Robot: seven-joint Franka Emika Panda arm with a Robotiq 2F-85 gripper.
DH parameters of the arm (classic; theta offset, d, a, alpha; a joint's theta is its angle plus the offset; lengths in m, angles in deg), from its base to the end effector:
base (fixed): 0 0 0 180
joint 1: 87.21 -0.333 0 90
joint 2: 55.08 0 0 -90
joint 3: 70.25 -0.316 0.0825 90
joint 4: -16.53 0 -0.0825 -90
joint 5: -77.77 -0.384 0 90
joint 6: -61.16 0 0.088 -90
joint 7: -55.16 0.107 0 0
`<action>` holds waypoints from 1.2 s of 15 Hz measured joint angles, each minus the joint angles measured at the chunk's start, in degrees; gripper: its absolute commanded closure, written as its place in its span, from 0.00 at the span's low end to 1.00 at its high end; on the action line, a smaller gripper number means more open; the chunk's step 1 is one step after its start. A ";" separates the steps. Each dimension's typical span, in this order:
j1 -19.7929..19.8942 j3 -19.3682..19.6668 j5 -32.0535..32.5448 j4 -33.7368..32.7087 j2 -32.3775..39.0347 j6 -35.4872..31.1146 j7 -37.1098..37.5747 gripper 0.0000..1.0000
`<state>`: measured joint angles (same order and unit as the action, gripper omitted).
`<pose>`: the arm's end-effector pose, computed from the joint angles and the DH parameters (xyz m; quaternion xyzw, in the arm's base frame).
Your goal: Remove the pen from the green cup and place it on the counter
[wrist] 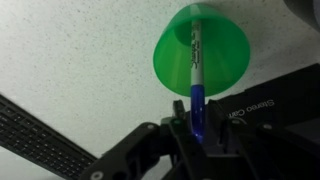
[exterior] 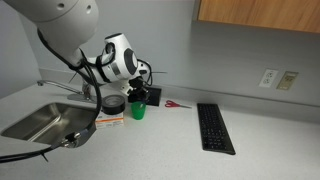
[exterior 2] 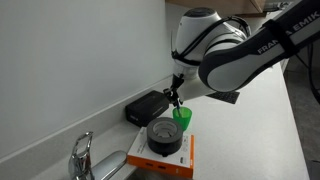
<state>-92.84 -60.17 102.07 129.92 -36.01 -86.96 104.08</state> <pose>0.6318 -0.0359 0.3285 0.9369 -0.2807 0.1831 0.1000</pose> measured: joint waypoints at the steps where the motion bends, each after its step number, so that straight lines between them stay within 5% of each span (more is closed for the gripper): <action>1: -0.02 0.01 0.00 0.00 -0.08 -0.17 0.00 1.00; 6: -0.20 0.06 0.05 0.86 -3.07 -1.32 0.00 0.96; 12: 0.14 -1.54 -1.02 7.14 -14.71 -0.79 -2.95 0.96; 18: 3.91 -3.12 -17.05 11.80 -18.63 12.70 -21.78 0.96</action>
<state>-88.93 -63.30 85.02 141.72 -54.64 -74.26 82.31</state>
